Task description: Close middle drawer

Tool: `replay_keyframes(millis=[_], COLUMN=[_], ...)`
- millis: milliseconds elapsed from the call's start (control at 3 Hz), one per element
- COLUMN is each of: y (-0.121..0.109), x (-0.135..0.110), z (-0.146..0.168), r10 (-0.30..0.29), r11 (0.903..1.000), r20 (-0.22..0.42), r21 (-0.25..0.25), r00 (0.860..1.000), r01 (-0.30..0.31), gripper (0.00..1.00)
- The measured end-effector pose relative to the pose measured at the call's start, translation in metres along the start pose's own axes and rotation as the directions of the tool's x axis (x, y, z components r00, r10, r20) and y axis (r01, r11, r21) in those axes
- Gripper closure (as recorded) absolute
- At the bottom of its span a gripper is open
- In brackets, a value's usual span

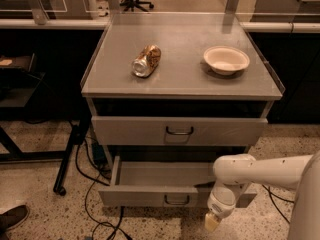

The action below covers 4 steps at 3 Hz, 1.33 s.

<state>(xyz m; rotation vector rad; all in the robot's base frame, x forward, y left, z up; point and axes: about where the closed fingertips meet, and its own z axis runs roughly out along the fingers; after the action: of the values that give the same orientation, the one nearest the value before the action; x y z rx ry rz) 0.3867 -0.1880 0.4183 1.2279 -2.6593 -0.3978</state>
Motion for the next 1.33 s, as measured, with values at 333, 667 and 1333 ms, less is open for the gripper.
replay_keyframes(millis=[333,667,1333], y=[-0.011,-0.029,-0.069], x=[-0.001,-0.003,-0.011], z=[-0.004,-0.011,-0.015], r10=[0.029,0.061,0.106], r11=[0.9991,0.9948,0.978], r20=[0.014,0.039,0.061], r21=[0.032,0.08,0.174], r00=[0.999,0.997,0.992], r01=[-0.029,-0.064,-0.115], gripper=[0.95,1.0,1.0])
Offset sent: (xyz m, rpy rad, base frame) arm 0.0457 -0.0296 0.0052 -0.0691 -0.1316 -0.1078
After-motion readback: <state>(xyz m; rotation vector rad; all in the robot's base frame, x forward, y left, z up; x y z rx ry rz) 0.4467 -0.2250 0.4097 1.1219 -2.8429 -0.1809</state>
